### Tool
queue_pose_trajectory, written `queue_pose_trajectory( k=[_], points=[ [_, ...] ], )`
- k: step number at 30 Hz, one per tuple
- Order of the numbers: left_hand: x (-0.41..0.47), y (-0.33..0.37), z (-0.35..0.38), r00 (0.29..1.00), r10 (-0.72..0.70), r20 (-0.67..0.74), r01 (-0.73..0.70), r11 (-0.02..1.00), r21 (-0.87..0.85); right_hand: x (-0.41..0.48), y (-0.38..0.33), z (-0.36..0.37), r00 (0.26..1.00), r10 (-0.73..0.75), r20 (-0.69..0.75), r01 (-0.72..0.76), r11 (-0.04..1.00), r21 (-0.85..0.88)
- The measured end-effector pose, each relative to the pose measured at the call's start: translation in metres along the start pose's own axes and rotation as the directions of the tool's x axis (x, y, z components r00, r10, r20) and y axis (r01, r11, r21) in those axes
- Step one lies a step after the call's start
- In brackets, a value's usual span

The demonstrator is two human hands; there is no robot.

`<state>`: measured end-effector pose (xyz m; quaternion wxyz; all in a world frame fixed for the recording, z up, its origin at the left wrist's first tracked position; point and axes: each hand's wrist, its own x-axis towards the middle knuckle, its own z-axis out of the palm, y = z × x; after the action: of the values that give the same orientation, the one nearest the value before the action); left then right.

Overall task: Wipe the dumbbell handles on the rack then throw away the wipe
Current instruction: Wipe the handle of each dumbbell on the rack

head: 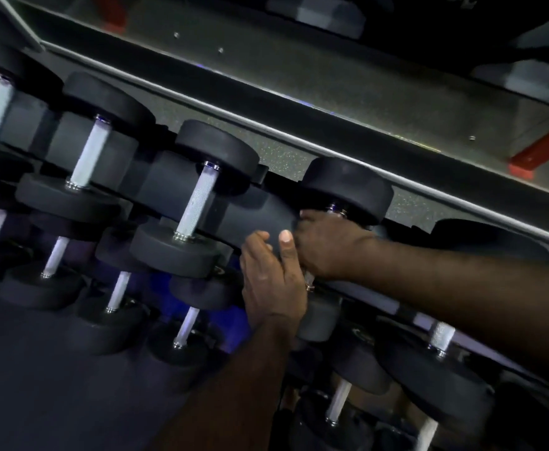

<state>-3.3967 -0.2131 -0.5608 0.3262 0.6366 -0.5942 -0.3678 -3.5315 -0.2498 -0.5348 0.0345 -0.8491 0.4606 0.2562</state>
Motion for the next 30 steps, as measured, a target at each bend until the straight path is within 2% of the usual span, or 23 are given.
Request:
queue_pose_trajectory(
  k=[2, 4, 6, 7, 8, 9, 10, 12, 14, 16, 17, 20, 22, 24, 26, 28, 30],
  points=[
    [0.000, 0.000, -0.001, 1.000, -0.007, -0.004, 0.007, 1.000, 0.000, -0.006, 0.011, -0.004, 0.998, 0.054, -0.011, -0.055, 0.993, -0.108],
    [0.000, 0.002, -0.002, 1.000, -0.017, -0.001, 0.017, 1.000, 0.001, -0.008, 0.006, -0.008, 0.996, 0.091, 0.026, -0.087, 0.988, -0.127],
    [-0.001, 0.002, -0.002, 1.000, -0.020, 0.002, 0.020, 1.000, 0.011, -0.009, -0.005, -0.004, 0.995, 0.091, 0.030, -0.093, 0.995, 0.046],
    [0.000, 0.001, -0.002, 1.000, -0.020, 0.001, 0.020, 1.000, 0.017, -0.011, -0.010, 0.001, 0.999, 0.045, 0.002, -0.045, 0.983, 0.177],
    [0.000, 0.001, -0.003, 1.000, -0.017, 0.007, 0.017, 1.000, 0.019, -0.016, -0.012, 0.009, 0.996, -0.046, -0.079, 0.063, 0.972, 0.226],
    [0.000, 0.002, -0.002, 1.000, -0.012, 0.007, 0.012, 1.000, 0.023, -0.021, -0.007, 0.016, 0.976, -0.122, -0.178, 0.155, 0.971, 0.183],
    [0.001, 0.000, -0.002, 1.000, -0.010, 0.005, 0.010, 0.999, 0.033, -0.024, -0.001, 0.018, 0.959, -0.142, -0.245, 0.183, 0.971, 0.156],
    [0.000, 0.000, -0.001, 1.000, -0.009, 0.006, 0.009, 0.999, 0.034, -0.027, 0.020, 0.023, 0.943, -0.053, -0.329, 0.105, 0.984, 0.143],
    [0.001, -0.001, -0.002, 1.000, -0.017, 0.003, 0.017, 0.999, 0.049, -0.031, 0.018, 0.033, 0.940, 0.042, -0.338, 0.011, 0.988, 0.152],
    [0.002, 0.000, -0.001, 0.999, -0.030, 0.015, 0.029, 0.998, 0.058, -0.037, 0.004, 0.050, 0.923, 0.122, -0.365, -0.033, 0.970, 0.241],
    [0.002, -0.001, -0.001, 0.999, -0.025, 0.026, 0.024, 0.998, 0.065, -0.042, -0.006, 0.059, 0.909, 0.134, -0.395, -0.023, 0.962, 0.273],
    [0.003, 0.000, 0.001, 1.000, -0.004, 0.028, 0.003, 0.998, 0.058, -0.044, 0.001, 0.072, 0.903, 0.036, -0.427, 0.091, 0.957, 0.274],
    [0.003, -0.003, 0.002, 0.999, 0.014, 0.040, -0.016, 0.998, 0.057, -0.042, 0.010, 0.074, 0.886, 0.074, -0.458, 0.104, 0.930, 0.352],
    [0.003, -0.004, 0.001, 0.999, 0.025, 0.042, -0.027, 0.999, 0.044, -0.044, 0.003, 0.073, 0.861, 0.238, -0.449, 0.061, 0.829, 0.556],
    [0.004, -0.004, 0.001, 0.998, 0.041, 0.056, -0.045, 0.997, 0.062, -0.047, -0.024, 0.071, 0.767, 0.466, -0.441, 0.034, 0.657, 0.753],
    [0.003, -0.003, 0.001, 0.996, 0.045, 0.073, -0.050, 0.996, 0.077, -0.050, -0.055, 0.073, 0.677, 0.623, -0.391, 0.030, 0.508, 0.861],
    [0.004, 0.000, -0.001, 0.994, 0.050, 0.102, -0.059, 0.995, 0.082, -0.052, -0.077, 0.071, 0.592, 0.737, -0.327, 0.008, 0.401, 0.916]
  ],
)
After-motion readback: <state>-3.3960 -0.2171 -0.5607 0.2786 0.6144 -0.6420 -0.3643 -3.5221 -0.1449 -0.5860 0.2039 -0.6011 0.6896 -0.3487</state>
